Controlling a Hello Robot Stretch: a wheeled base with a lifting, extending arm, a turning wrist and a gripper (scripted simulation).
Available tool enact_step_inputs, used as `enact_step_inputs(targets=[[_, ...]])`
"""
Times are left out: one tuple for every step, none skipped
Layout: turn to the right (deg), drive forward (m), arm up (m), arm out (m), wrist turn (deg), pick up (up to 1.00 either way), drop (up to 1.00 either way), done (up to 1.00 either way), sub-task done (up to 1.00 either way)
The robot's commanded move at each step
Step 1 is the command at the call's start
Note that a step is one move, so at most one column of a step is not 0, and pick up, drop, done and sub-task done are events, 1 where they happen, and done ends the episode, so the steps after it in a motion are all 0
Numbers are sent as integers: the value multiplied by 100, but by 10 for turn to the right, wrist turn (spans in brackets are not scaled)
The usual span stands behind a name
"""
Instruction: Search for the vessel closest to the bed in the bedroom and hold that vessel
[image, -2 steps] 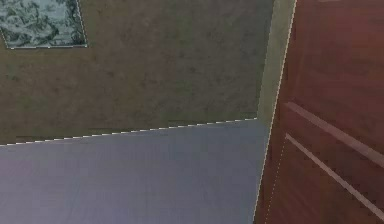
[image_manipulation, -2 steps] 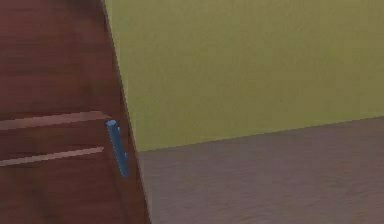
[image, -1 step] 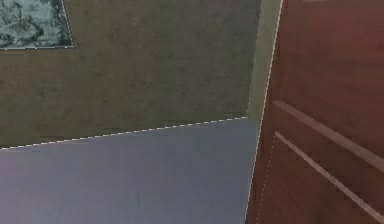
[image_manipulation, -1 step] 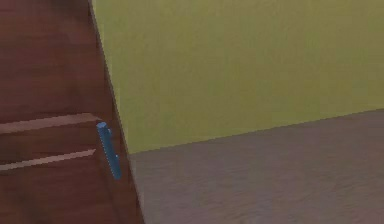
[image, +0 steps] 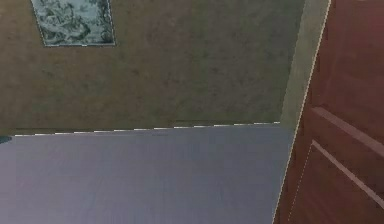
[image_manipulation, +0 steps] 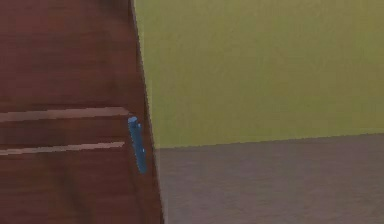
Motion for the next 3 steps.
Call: enact_step_inputs(targets=[[0, 100, 0, 0, 0, 0, 0, 0, 0], [-120, 0, 0, 0, 0, 0, 0, 0, 0], [0, 25, 0, 0, 0, 0, 0, 0, 0]])
